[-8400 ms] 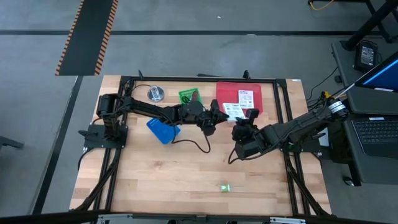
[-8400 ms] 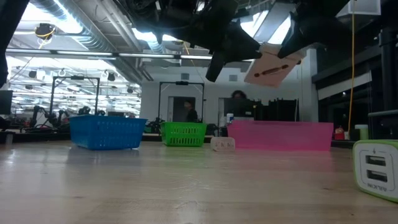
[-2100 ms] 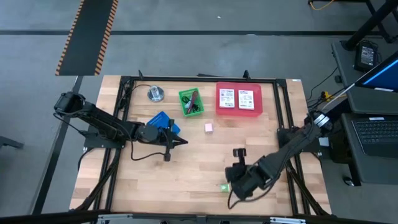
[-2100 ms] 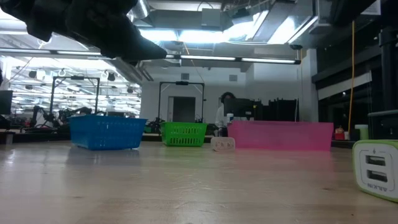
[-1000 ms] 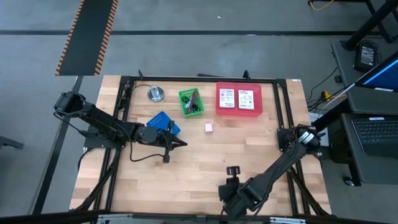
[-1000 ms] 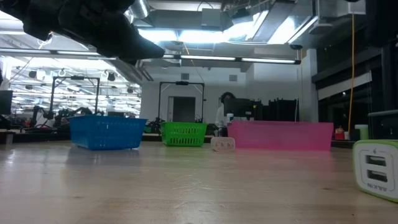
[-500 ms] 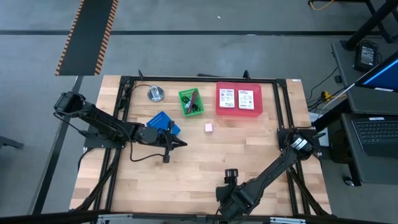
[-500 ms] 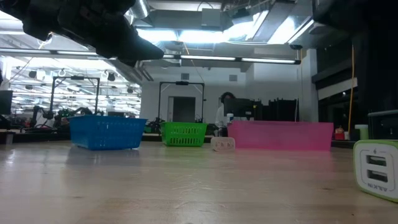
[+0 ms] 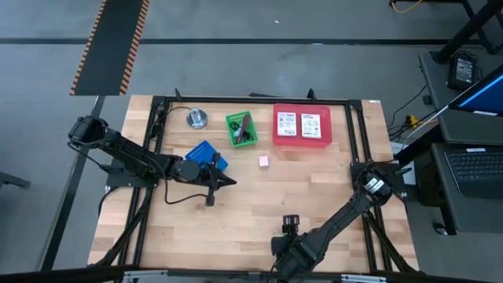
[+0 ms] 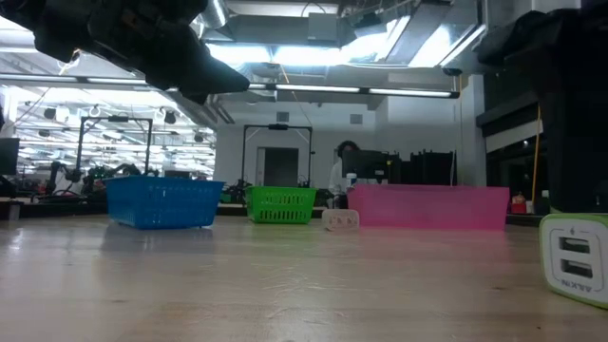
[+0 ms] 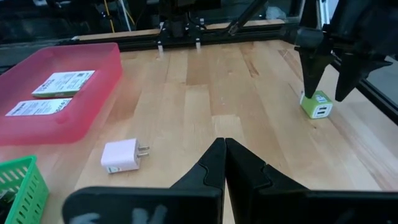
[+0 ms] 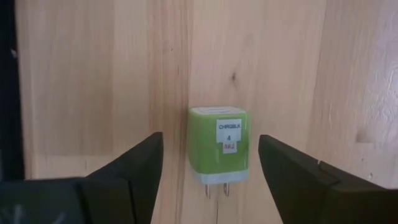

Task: Pick and place items into bin
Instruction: Put the green charger adapter into the blue bin

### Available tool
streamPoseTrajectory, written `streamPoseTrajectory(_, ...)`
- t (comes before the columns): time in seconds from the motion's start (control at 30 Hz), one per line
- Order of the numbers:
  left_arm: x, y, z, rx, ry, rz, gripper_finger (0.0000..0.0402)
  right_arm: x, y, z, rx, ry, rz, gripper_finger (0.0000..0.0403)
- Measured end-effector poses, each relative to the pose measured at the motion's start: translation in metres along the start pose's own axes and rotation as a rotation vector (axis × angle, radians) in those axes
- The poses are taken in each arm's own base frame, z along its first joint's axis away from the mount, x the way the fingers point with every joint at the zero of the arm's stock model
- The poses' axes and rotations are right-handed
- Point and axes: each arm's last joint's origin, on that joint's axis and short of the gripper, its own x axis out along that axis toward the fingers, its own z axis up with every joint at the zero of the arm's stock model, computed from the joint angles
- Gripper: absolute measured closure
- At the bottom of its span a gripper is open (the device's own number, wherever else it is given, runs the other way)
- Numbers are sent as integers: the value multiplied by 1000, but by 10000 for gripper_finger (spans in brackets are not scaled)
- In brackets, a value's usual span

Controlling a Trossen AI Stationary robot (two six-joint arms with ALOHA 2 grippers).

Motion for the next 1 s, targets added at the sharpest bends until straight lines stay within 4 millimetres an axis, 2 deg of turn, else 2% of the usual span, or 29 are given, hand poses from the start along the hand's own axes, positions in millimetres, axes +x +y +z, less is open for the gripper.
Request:
streamPoseTrajectory(0.27,0,0,-1,2,8,0,398,18,-2,-11,11,30,-11,162)
streamPoseTrajectory(0.37,0,0,-1,2,8,0,398,21,-2,-9,21,11,6,170)
streamPoseTrajectory(0.63,0,0,-1,2,8,0,398,21,-3,-8,1,9,14,219)
streamPoseTrajectory(0.83,0,0,-1,2,8,0,398,21,-4,-8,-2,12,14,278)
streamPoseTrajectory(1.0,0,0,-1,3,7,0,398,22,-6,-6,-17,13,13,281)
